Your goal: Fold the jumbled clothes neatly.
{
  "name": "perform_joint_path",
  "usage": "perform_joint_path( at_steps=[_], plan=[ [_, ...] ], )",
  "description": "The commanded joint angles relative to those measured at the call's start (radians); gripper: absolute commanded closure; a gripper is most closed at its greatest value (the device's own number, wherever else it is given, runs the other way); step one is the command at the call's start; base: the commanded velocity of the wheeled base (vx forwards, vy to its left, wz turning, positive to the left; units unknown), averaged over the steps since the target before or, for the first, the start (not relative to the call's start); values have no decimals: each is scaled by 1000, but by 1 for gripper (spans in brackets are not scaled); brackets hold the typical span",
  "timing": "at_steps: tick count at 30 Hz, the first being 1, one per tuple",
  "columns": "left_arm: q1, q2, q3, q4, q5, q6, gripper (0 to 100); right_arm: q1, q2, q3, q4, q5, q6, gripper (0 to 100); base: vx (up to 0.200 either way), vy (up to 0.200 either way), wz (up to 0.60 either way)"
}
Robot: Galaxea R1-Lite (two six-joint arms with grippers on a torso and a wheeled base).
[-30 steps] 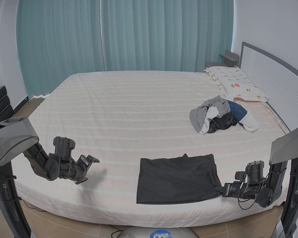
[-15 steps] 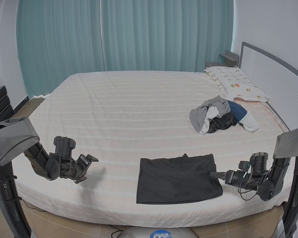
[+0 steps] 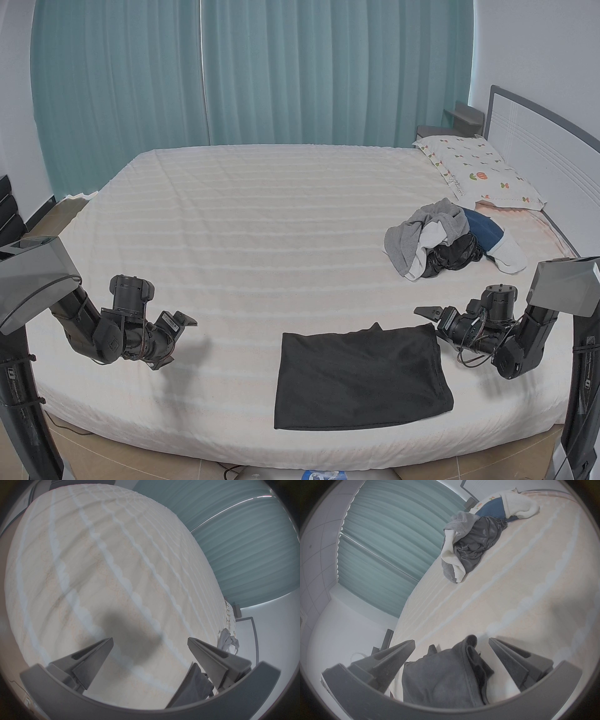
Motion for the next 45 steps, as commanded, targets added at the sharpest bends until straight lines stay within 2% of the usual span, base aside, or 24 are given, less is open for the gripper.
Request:
perform_joint_path(
  at_steps=[1,4,5,19,34,35,45],
  plan=[
    [-5,2,0,0,1,0,0,0,31,-11,-1,1,2,0,0,0,0],
    [-5,2,0,0,1,-1,0,-2,31,-11,-2,1,4,0,0,0,0],
    [-5,2,0,0,1,0,0,-3,31,-11,-2,-1,4,100,0,0,0],
    [-5,2,-4,1,1,-3,0,-37,32,-34,-4,-13,56,100,0,0,0],
    [-5,2,0,1,1,0,0,-49,54,-40,5,-11,53,100,0,0,0],
    [-5,2,0,0,1,0,0,-48,54,-41,18,-11,53,0,0,0,0],
    [-5,2,-5,1,1,-4,0,-68,35,-34,45,-4,65,0,0,0,0]
  ],
)
